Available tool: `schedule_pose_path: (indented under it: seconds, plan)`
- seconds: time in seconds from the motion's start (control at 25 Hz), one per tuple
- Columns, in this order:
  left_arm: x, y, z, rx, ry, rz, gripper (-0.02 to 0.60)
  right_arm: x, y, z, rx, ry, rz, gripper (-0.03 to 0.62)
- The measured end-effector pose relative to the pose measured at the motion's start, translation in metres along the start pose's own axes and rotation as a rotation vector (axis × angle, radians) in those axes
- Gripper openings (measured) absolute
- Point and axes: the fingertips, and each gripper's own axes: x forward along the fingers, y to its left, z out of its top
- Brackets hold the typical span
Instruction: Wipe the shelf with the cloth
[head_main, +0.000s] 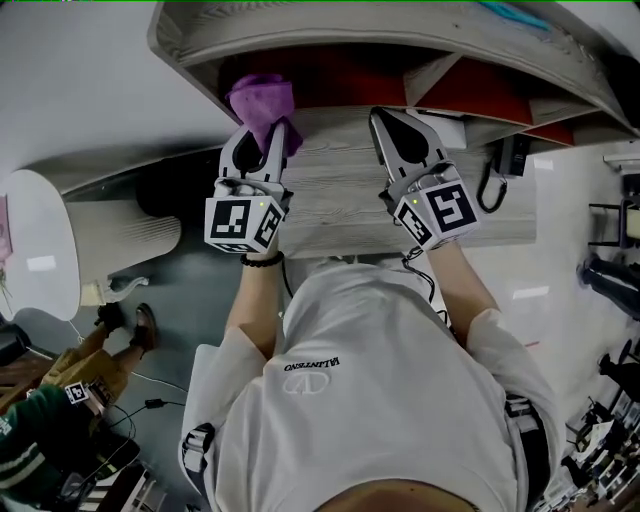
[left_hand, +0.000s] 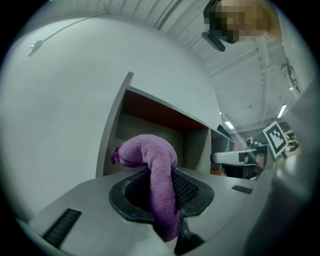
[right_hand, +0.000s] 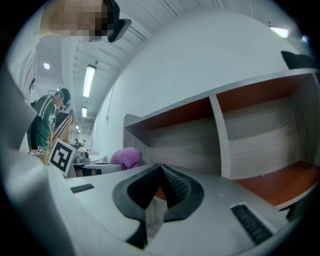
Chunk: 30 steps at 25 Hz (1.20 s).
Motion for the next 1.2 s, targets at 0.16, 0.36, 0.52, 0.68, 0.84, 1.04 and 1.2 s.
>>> schedule_pose_path:
  seconds: [0.16,0.36,0.52,0.68,0.84,1.04,1.2]
  plan:
    - [0.012,0.007,0.004,-0.001,0.004,0.031,0.080,0.014,-0.002,0.004,-0.011,-0.005,0.020,-0.002]
    - [0.026,0.016,0.003,0.012,0.031,0.064,0.080,0.034,0.001,0.007,-0.045,-0.011,0.027,-0.002]
    - [0.035,0.023,0.001,0.016,0.051,0.088,0.080,0.051,0.001,0.006,-0.046,-0.015,0.023,-0.002]
    - [0.041,0.030,-0.002,0.025,0.068,0.120,0.080,0.065,-0.001,0.003,-0.035,-0.009,0.020,-0.002]
    - [0.045,0.039,-0.005,0.058,0.082,0.155,0.080,0.077,-0.002,-0.001,-0.023,-0.004,0.018,-0.002]
    - [0.049,0.050,-0.014,0.054,0.111,0.182,0.080,0.086,-0.002,-0.010,-0.003,0.010,0.020,-0.002]
    - [0.053,0.056,-0.021,0.040,0.132,0.191,0.080,0.092,-0.001,-0.014,0.004,0.016,0.020,-0.002]
